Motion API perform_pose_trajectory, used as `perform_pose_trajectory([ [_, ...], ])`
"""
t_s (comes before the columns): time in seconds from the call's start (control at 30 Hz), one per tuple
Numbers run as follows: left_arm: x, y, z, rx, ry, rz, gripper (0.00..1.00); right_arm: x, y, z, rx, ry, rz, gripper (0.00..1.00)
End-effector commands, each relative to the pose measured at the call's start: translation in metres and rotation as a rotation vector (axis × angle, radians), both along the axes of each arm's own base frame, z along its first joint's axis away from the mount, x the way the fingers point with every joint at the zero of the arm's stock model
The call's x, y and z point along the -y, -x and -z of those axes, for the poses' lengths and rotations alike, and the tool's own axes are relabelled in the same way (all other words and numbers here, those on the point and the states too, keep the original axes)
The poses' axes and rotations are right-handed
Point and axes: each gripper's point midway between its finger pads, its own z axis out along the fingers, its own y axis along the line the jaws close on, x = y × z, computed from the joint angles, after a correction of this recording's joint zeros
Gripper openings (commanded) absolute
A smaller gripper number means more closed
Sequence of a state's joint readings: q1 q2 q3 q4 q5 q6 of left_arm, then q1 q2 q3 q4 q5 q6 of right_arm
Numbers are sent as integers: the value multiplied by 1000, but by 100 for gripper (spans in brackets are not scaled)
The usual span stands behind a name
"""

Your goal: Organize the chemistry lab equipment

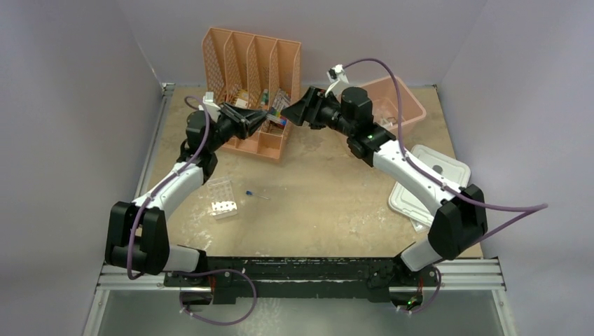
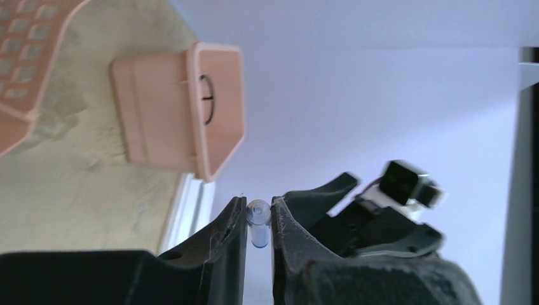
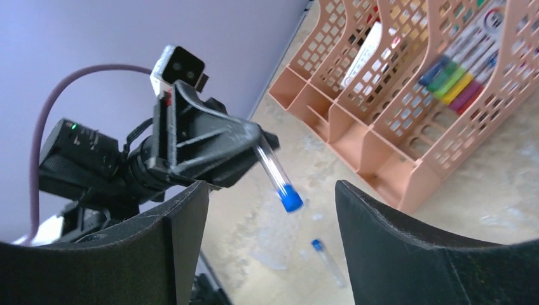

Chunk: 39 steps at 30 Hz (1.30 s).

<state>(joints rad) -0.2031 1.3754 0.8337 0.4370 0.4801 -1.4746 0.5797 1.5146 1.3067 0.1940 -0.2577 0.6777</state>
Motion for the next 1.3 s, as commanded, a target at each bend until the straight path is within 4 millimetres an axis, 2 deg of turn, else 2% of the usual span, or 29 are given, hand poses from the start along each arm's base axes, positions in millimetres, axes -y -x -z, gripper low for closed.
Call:
perform_pose_trajectory([
  [0.0, -14, -10, -97, 162, 256, -91, 5, -4, -10, -23, -100, -194, 49, 75],
  [0.13, -16, -8, -113, 163, 333, -96, 6, -11, -8, -44, -84, -310, -16, 73],
  [0.27, -16, -6, -116, 154, 357, -90, 6, -17, -3, -67, 5, -356, -85, 68],
  [0.43, -17, -2, -117, 141, 381, -91, 6, -25, -3, -68, -47, -415, -120, 59],
  [0.6, -17, -1, -115, 137, 379, -94, 6, -29, -12, -61, -90, -394, -102, 51],
  [0.73, -17, -2, -110, 126, 378, -96, 6, -31, -13, -60, -75, -367, -114, 43],
  [0.93, -16, -4, -112, 129, 377, -94, 6, -31, -14, -58, -104, -349, -106, 32],
  [1.13, -16, -6, -109, 125, 368, -95, 7, -34, -14, -59, -127, -335, -120, 17],
  [1.2, -15, -6, -107, 120, 356, -94, 8, -35, -14, -61, -133, -319, -122, 12],
  [1.27, -13, -9, -100, 89, 317, -95, 16, -35, -15, -58, -139, -287, -119, 10],
])
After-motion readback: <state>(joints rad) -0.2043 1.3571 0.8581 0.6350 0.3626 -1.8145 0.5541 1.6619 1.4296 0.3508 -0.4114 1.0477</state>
